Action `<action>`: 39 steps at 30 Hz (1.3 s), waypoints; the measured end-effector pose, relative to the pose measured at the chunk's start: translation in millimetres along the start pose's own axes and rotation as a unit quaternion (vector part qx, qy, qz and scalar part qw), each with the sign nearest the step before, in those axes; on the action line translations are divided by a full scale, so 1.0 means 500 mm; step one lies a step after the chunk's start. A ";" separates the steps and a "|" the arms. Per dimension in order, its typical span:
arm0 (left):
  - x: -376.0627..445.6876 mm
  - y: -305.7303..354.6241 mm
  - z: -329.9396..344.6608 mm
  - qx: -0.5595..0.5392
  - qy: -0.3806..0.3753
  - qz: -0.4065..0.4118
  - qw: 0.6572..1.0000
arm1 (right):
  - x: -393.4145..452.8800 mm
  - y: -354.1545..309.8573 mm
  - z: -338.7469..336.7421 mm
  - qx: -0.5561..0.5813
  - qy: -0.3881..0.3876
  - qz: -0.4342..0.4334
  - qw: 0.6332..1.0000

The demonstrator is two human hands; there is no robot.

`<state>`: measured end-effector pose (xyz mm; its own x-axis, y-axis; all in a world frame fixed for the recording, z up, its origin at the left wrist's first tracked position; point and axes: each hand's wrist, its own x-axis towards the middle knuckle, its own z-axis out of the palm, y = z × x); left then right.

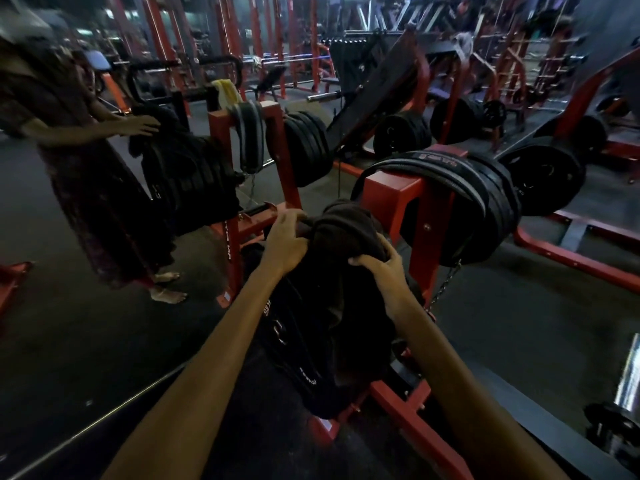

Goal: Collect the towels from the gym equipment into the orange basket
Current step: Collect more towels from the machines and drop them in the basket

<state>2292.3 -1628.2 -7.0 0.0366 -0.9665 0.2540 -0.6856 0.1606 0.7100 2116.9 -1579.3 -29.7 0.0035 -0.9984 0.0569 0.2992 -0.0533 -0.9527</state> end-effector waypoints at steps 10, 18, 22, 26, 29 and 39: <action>-0.053 0.031 0.055 -0.080 -0.014 -0.058 0.995 | 0.012 -0.049 -0.018 -0.016 0.047 -0.072 0.996; -0.165 0.066 0.096 -0.544 -0.120 -0.246 0.793 | -0.008 -0.002 -0.020 -0.286 0.071 -0.071 0.953; -0.158 0.048 0.124 -0.520 -0.103 -0.282 0.800 | -0.031 0.009 -0.012 -0.352 -0.051 -0.064 0.932; -0.157 0.051 0.132 -0.536 -0.071 -0.293 0.788 | -0.033 0.004 -0.039 -0.255 -0.087 -0.053 0.962; -0.154 0.042 0.147 -0.514 -0.052 -0.317 0.796 | -0.047 0.006 -0.077 -0.282 0.067 -0.096 0.952; -0.163 0.184 0.232 -0.500 -0.317 -0.214 0.777 | -0.189 -0.049 -0.214 -0.168 0.166 0.002 0.972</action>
<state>2141.6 -1557.9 -38.5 -0.4774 -0.8279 -0.2944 0.2108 -0.4332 0.8763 2007.3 -1485.9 -43.7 -0.3199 -0.9474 0.0063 -0.0279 0.0028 -0.9996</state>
